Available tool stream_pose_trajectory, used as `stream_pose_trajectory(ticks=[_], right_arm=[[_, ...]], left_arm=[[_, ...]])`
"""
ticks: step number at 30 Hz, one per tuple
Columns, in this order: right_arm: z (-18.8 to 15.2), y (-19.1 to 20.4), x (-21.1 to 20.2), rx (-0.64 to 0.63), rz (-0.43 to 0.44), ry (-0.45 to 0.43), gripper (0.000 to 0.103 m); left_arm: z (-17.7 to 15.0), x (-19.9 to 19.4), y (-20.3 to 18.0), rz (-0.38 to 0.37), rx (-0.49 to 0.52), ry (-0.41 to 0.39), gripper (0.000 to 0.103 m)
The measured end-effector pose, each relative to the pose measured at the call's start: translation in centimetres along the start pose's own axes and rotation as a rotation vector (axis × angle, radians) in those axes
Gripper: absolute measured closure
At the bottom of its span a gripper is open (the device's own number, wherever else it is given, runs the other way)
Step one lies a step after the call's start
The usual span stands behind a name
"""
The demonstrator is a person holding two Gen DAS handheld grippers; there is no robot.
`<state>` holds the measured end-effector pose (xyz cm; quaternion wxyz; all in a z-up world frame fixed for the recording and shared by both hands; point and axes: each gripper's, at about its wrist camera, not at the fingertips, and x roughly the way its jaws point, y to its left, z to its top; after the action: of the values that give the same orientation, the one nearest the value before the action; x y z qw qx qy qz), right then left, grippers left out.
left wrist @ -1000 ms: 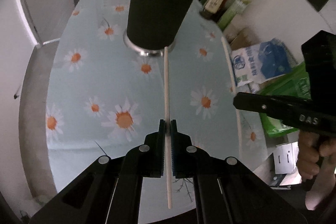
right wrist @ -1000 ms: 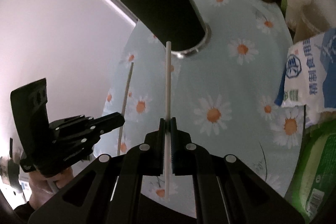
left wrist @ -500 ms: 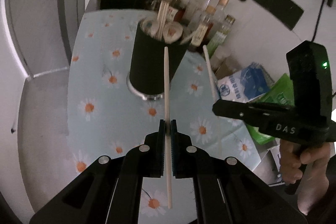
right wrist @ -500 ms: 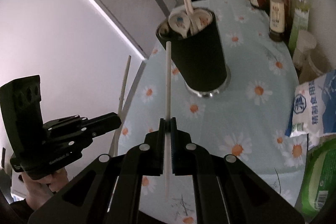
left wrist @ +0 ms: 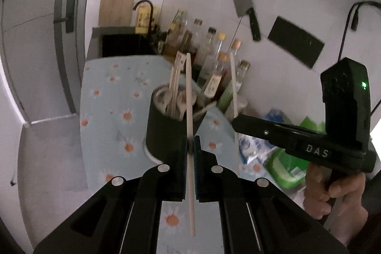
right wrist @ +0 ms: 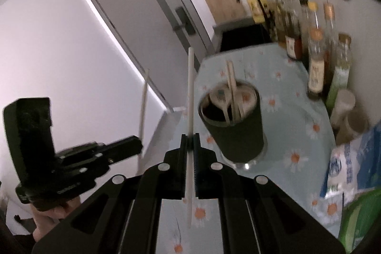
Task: Organize utensils
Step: 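Lift both chopsticks upright and carry them over the black holder, then lower both chopsticks into the holder and open both tools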
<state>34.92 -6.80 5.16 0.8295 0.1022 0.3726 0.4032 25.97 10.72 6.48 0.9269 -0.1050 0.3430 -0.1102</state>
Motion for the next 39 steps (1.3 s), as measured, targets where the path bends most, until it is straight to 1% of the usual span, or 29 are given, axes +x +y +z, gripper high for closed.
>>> stream_pose_trajectory(ticks=[2, 3, 5, 8, 10, 14, 15, 17, 20, 24, 30, 33, 37, 39], right_arm=[[1.0, 0.3, -0.7, 0.004, 0.013, -0.06, 0.097], [1.6, 0.4, -0.9, 0.004, 0.02, -0.083, 0.097], [2.7, 0.5, -1.1, -0.003, 0.025, -0.132, 0.097], [4.3, 0.1, -1.0, 0.004, 0.033, -0.186, 0.097], [5.4, -0.1, -0.7, 0.0, 0.026, -0.206, 0.097], [6.9, -0.8, 0.6, -0.003, 0.008, -0.22, 0.097], [7.2, -1.0, 0.9, -0.004, -0.001, -0.225, 0.097], [7.7, -1.4, 1.6, -0.009, -0.008, -0.241, 0.097], [8.3, -1.9, 2.4, -0.016, -0.019, -0.26, 0.097], [8.9, -2.3, 2.8, -0.017, -0.024, -0.269, 0.097], [9.7, -2.4, 2.6, -0.039, -0.03, -0.324, 0.097], [9.5, -2.7, 3.1, -0.053, -0.04, -0.336, 0.097], [8.6, -3.4, 4.4, -0.069, -0.069, -0.341, 0.097], [8.0, -3.8, 5.1, -0.075, -0.08, -0.342, 0.097]], left_arm=[[0.9, -0.1, -0.1, -0.007, 0.007, -0.025, 0.099], [1.5, -0.3, -0.1, -0.023, 0.006, -0.041, 0.099], [2.7, -0.6, -0.2, -0.03, 0.017, -0.085, 0.099], [4.5, -0.7, -0.1, -0.037, 0.032, -0.145, 0.099], [5.8, -0.5, 0.0, -0.047, 0.039, -0.186, 0.099], [7.5, 0.6, 0.2, -0.081, 0.059, -0.235, 0.099], [8.0, 1.0, 0.3, -0.079, 0.063, -0.247, 0.099], [8.7, 1.8, 0.7, -0.099, 0.056, -0.267, 0.099], [9.3, 2.8, 1.3, -0.11, 0.043, -0.301, 0.099], [9.8, 3.5, 2.2, -0.106, 0.011, -0.339, 0.099], [10.2, 3.7, 2.9, -0.109, -0.01, -0.409, 0.099], [9.9, 3.7, 3.2, -0.075, -0.027, -0.456, 0.099], [9.2, 4.7, 3.7, -0.063, -0.058, -0.475, 0.099], [8.7, 5.4, 3.9, -0.057, -0.058, -0.479, 0.099]])
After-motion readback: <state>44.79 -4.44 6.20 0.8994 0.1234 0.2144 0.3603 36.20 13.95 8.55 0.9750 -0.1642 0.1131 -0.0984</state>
